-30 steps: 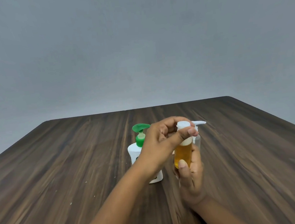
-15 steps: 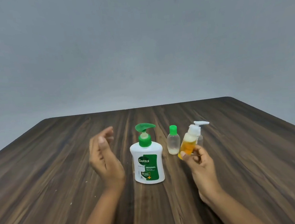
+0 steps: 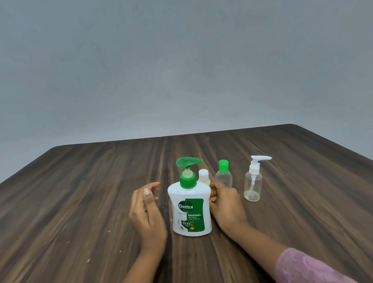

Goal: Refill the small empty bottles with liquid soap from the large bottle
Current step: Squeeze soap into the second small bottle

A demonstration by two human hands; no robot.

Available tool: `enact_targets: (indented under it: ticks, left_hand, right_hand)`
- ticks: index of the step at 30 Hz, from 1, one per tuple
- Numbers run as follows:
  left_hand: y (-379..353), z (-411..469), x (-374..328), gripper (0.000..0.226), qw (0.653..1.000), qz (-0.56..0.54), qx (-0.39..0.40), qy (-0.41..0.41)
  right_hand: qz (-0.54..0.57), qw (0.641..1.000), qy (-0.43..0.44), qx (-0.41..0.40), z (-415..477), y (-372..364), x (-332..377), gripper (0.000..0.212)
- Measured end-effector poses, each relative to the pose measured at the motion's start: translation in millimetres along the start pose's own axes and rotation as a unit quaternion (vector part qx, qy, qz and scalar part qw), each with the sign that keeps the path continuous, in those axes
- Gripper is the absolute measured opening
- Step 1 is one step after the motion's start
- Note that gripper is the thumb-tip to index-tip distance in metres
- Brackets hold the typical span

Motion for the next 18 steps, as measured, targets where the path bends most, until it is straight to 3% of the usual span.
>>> enact_targets:
  ticks: [10, 15, 18]
  left_hand:
    - [-1, -3, 9, 0.044, 0.999, 0.024, 0.031, -0.001]
    - [-1, -3, 12, 0.045, 0.999, 0.028, 0.028, 0.001]
    - [-1, -3, 12, 0.045, 0.999, 0.027, 0.02, 0.003]
  right_hand:
    - [-0.113, 0.992, -0.038, -0.044, 13, -3, 16, 0.016]
    - [-0.047, 0.995, -0.019, -0.083, 6, 1, 3, 0.027]
    - [-0.011, 0.987, 0.024, -0.157, -3, 7, -3, 0.038]
Point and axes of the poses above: each hand's wrist, its own z-axis towards the middle knuckle, its own y-axis out of the back of the hand, x = y × z, the point moved 1 cm from there along z, towards the middle knuckle, and after that the axes turned 11 degrees about -y, right-handed, at the moved point
